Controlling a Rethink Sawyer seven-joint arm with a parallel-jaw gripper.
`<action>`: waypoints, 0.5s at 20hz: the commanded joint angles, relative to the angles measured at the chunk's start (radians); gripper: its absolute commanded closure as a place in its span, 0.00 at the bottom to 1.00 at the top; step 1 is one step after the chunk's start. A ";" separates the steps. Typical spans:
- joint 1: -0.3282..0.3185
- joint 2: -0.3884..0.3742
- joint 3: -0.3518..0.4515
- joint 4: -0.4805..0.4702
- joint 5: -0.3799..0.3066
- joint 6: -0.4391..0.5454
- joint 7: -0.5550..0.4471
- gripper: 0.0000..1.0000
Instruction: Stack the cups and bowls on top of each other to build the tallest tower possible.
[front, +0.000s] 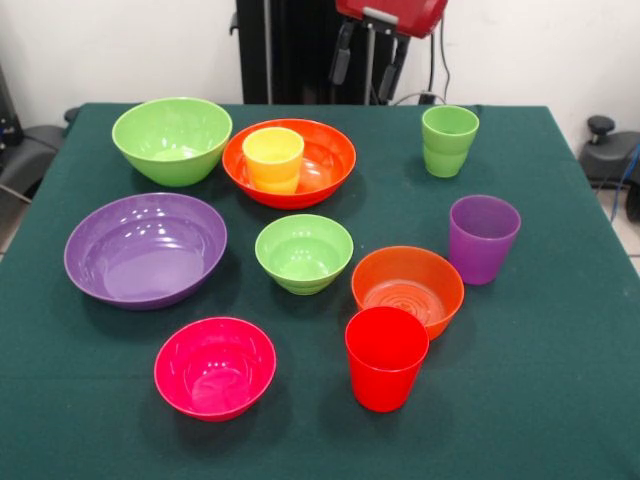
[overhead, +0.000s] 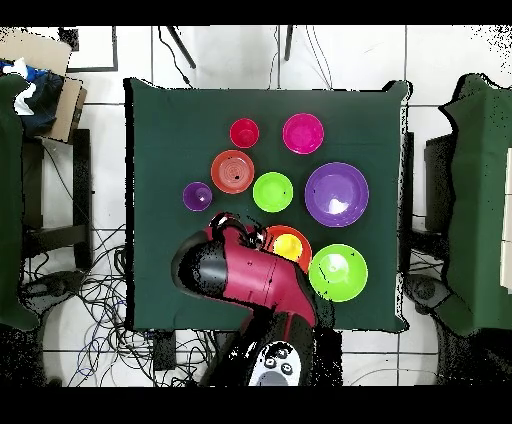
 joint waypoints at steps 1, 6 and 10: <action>0.034 0.090 0.021 -0.085 0.041 0.103 0.194 0.00; 0.057 0.113 -0.001 -0.112 0.064 0.112 0.204 0.00; 0.080 0.143 -0.018 -0.137 0.087 0.108 0.221 0.00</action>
